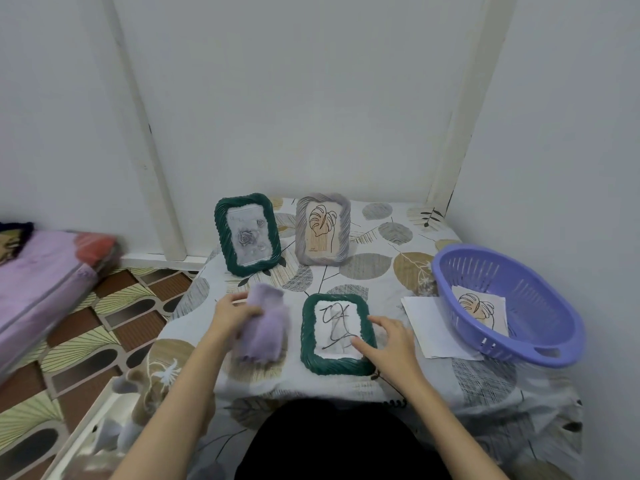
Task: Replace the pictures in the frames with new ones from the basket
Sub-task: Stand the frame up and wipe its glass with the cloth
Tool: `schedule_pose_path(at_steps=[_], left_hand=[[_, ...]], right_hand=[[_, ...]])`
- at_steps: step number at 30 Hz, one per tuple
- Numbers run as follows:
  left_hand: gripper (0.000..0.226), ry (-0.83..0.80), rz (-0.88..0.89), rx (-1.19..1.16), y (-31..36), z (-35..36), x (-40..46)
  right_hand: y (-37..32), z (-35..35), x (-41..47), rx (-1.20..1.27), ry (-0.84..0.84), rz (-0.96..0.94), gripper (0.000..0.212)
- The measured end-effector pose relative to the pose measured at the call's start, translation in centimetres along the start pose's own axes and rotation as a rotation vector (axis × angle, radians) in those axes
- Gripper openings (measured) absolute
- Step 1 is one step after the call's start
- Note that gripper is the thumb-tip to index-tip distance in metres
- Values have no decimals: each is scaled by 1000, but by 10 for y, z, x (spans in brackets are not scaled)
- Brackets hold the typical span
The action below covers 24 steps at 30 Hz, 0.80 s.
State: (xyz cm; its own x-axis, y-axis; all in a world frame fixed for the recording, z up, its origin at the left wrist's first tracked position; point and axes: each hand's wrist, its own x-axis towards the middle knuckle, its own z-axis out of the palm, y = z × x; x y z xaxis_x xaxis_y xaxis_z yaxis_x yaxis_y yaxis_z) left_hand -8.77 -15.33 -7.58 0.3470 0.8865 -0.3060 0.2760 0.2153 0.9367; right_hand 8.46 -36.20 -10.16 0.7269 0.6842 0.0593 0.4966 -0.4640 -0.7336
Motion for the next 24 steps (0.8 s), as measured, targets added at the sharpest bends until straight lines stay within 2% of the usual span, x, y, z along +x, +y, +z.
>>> schedule_pose_path(at_steps=[2,4,6,8,10,12,14,17,20,24], left_hand=[[51,-185,-50,-216,11,18,-13],[48,-323,-62,-301,19,38,-22],[39,-419,-58,-342,21,56,-28],[33,-475,-52,-332,20,69,-28],[28,-454,-11,-222,14,75,-24],[21,-338,106,-6,5,76,-15],[18,-206,266,250,-9,75,-4],[30,-146,468,559,-28,75,8],[45,-228,524,914,-41,78,14],[48,-266,527,970,-46,76,21]], right_hand=[[-19,5,5,386,-58,90,53],[-37,9,12,685,-149,229,50],[-46,9,19,844,-180,288,47],[-48,6,28,866,-135,296,49],[-39,3,38,703,-91,295,50],[-26,0,46,402,-100,257,49],[-15,1,47,61,-122,135,44],[-11,14,40,-476,-31,-59,46],[-15,36,31,-627,-38,-149,54],[-14,58,44,-690,-22,-193,43]])
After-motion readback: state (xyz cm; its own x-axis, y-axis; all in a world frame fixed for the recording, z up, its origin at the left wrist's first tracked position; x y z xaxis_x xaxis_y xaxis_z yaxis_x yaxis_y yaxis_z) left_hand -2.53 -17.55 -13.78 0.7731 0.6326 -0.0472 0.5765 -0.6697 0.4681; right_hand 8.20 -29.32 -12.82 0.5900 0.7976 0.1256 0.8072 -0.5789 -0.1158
